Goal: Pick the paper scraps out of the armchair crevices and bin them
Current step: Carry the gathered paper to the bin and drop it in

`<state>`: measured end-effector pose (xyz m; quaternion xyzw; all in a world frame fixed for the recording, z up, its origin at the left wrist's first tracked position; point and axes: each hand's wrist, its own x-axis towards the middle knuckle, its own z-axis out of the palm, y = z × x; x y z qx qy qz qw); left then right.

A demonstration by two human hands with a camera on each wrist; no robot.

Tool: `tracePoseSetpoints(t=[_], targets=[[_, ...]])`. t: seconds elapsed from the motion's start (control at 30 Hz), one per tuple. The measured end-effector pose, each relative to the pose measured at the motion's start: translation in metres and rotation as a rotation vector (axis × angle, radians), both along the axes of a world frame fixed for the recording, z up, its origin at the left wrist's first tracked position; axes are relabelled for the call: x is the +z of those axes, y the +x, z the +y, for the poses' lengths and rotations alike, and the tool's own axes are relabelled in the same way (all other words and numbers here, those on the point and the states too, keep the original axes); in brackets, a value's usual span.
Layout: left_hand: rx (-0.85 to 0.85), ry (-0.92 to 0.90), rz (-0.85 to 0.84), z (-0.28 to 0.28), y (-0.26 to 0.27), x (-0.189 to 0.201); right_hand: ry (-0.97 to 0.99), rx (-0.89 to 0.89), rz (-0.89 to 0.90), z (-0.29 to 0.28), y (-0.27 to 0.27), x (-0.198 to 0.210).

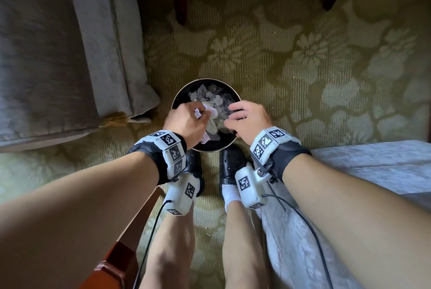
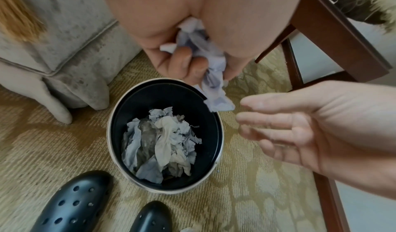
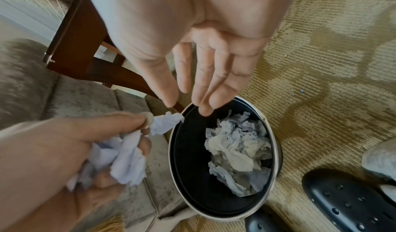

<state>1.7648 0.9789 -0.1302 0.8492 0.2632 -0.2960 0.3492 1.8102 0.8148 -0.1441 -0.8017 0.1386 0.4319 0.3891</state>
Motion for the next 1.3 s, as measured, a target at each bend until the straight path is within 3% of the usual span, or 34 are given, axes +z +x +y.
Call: tracePoseSetpoints(t=[0.43, 0.57, 1.03, 1.3], targets=[[-0.148, 0.071, 0.019, -0.015, 0.007, -0.024, 0.057, -0.054, -0.043, -0.017, 0.000, 0.003], [-0.040, 0.049, 0.004, -0.014, 0.000, -0.041, 0.054, -0.076, -0.038, -0.023, -0.001, -0.001], [0.065, -0.039, 0.135, -0.008, -0.006, -0.057, 0.088, -0.060, -0.098, -0.011, -0.003, 0.006], [0.089, -0.053, 0.058, -0.005, -0.011, -0.051, 0.115, 0.004, -0.172, -0.006, -0.006, 0.011]])
